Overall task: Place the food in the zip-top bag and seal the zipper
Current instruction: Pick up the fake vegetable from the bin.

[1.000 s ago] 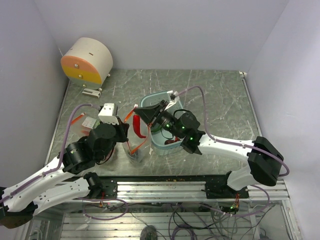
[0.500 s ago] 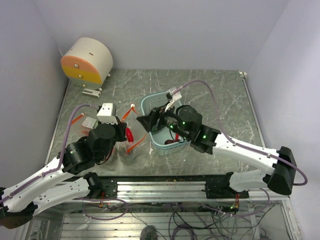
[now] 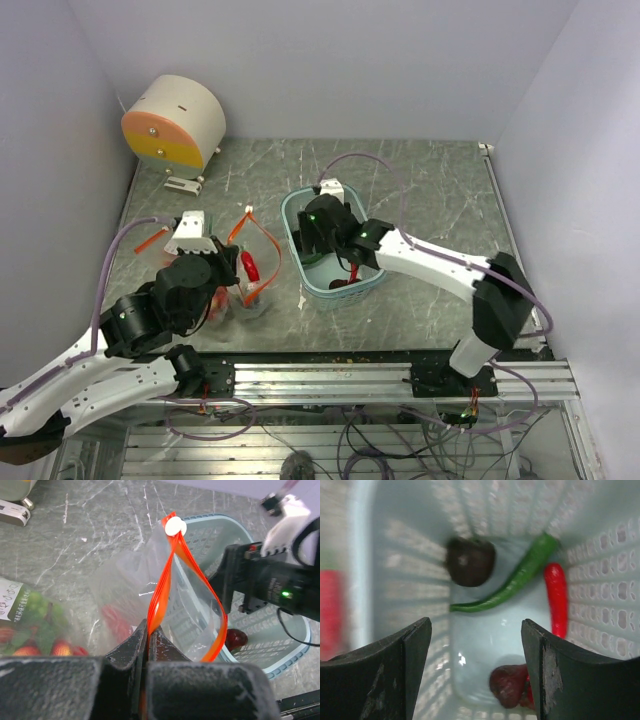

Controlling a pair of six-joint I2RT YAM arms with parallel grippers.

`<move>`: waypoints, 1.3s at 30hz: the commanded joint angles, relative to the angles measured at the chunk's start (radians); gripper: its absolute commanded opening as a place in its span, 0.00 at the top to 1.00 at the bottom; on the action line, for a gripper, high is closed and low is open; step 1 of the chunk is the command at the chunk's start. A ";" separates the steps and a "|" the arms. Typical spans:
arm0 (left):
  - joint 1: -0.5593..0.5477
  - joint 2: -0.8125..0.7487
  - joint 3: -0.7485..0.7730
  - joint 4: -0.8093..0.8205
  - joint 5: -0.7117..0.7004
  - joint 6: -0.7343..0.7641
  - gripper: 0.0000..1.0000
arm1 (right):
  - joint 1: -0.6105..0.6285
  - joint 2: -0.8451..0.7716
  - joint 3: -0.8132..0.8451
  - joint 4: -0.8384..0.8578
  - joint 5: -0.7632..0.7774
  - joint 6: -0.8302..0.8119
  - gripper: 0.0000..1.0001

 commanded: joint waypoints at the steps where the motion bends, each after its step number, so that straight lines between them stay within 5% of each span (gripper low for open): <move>1: 0.002 -0.014 0.009 -0.023 -0.028 0.011 0.93 | -0.077 0.085 0.041 -0.118 -0.014 0.036 0.28; 10: 0.002 -0.041 0.008 -0.047 -0.053 0.020 0.93 | -0.124 0.327 0.144 -0.269 0.037 0.004 0.19; 18: 0.002 -0.078 0.005 -0.076 -0.062 0.009 0.93 | -0.160 0.393 0.105 -0.259 -0.029 0.012 0.20; 20: 0.002 -0.083 0.007 -0.081 -0.065 0.009 0.93 | -0.160 0.393 0.093 -0.247 -0.050 0.005 0.28; 26: 0.002 -0.088 0.006 -0.084 -0.073 0.007 0.93 | -0.151 0.303 0.080 -0.213 -0.096 -0.024 0.98; 39: 0.002 -0.071 -0.002 -0.069 -0.059 0.000 0.93 | -0.057 -0.127 0.000 -0.060 -0.046 -0.121 1.00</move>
